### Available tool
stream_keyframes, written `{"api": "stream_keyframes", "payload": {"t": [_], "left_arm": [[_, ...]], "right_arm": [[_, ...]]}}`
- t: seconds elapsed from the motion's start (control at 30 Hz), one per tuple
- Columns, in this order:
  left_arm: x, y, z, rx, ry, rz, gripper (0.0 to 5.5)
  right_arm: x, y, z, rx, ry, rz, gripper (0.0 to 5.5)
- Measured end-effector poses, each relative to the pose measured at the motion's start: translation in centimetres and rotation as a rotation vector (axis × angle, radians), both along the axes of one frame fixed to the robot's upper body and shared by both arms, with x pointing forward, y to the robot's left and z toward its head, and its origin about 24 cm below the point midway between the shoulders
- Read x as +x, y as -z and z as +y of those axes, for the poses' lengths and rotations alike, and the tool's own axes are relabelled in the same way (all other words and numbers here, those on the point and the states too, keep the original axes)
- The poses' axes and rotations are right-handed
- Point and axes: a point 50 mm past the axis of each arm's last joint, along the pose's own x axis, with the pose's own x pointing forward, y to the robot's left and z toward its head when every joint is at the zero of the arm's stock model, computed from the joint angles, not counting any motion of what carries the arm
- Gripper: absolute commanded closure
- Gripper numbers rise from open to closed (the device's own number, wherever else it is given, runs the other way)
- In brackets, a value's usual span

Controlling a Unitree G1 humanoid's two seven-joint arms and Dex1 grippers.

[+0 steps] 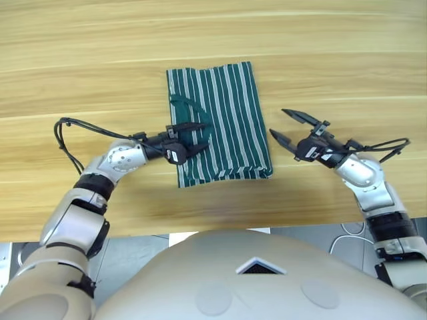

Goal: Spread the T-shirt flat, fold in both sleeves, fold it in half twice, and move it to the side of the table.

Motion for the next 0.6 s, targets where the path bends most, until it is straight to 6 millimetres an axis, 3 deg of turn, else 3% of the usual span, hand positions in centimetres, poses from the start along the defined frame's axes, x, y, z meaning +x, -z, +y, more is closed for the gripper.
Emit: {"api": "stream_keyframes", "payload": {"t": [0.2,0.4,0.47,0.53,0.6], "left_arm": [[1.1,-1.2,0.7,-0.053,-0.108,-0.07,2.83],[1.9,-4.4,0.5,-0.137,-0.103,-0.205,2.83],[0.4,-4.3,-0.7,-0.149,-0.017,-0.159,2.83],[-3.0,-2.0,-2.5,-0.096,0.124,0.001,2.83],[-5.1,-0.6,-3.0,-0.056,0.189,0.108,2.83]], "right_arm": [[-1.8,0.6,2.8,-0.048,-0.252,0.097,2.85],[-0.4,0.6,3.9,-0.08,-0.321,0.117,2.85],[-0.5,1.2,3.5,-0.094,-0.314,0.149,2.85],[-0.8,1.6,3.5,-0.095,-0.316,0.17,2.85],[-1.0,1.8,3.5,-0.087,-0.333,0.188,2.85]]}}
